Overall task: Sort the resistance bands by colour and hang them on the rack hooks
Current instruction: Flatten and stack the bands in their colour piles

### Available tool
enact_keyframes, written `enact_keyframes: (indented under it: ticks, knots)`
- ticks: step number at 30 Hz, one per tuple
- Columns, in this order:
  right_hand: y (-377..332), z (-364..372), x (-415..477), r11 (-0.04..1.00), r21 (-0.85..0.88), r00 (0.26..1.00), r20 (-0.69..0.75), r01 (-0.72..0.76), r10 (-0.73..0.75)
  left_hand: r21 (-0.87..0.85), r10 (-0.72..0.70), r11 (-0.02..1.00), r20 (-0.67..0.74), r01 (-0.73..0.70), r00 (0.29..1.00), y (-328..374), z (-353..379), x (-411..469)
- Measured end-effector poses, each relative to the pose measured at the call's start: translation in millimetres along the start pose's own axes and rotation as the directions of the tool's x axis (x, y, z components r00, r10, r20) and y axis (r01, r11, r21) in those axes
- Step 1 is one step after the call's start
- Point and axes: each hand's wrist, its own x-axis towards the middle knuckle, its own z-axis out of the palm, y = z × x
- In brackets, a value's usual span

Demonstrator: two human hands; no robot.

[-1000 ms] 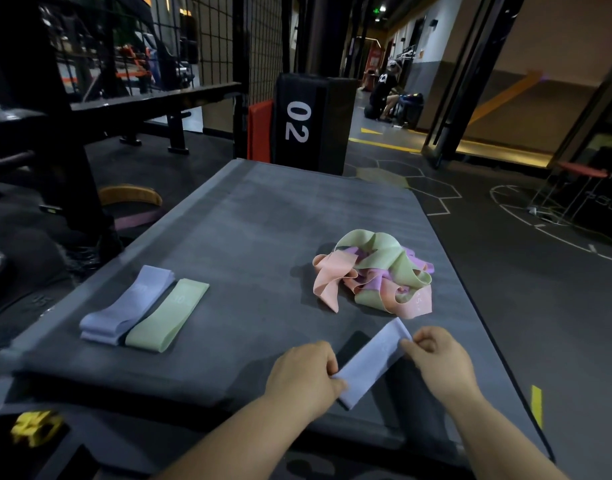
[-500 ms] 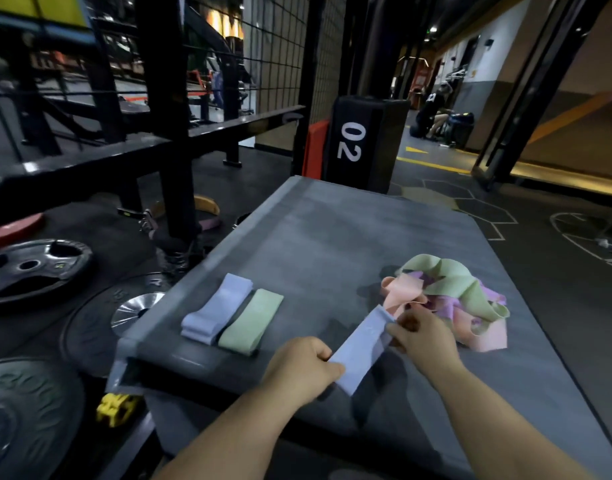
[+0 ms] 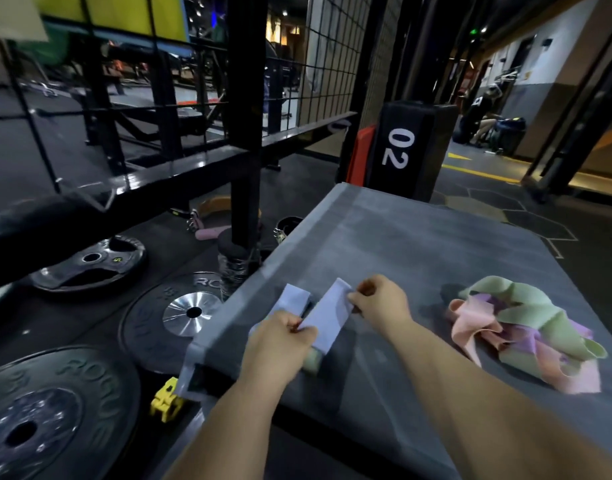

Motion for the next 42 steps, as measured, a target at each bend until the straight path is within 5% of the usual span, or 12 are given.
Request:
enact_keyframes:
  ticks: [7,14,33,42]
  knots:
    - [-40.2,39.6,18.8,0.997,-0.006,0.993,0.089,0.079,-0.078,-0.019,-0.150,0.989,-0.138,0.149,0.979,-27.1,-26.0,24.3]
    - [-51.3,63.5,30.0,0.994,-0.078,0.988,0.144,0.075,-0.064,0.087,-0.123,0.986,-0.208,0.144,0.970,-32.8,-32.1,27.5]
    - [-33.9,83.3,31.9,0.980,-0.154,0.986,0.128,0.126,-0.107,0.161,-0.141,0.974,-0.120,0.160,0.983,-46.4,-23.0,32.5]
    - [-26.7,81.5,27.4,0.897,-0.365,0.968,0.101,0.250,-0.229,0.200,-0.126,0.968,-0.127,0.150,0.984,-44.0,-18.3,31.3]
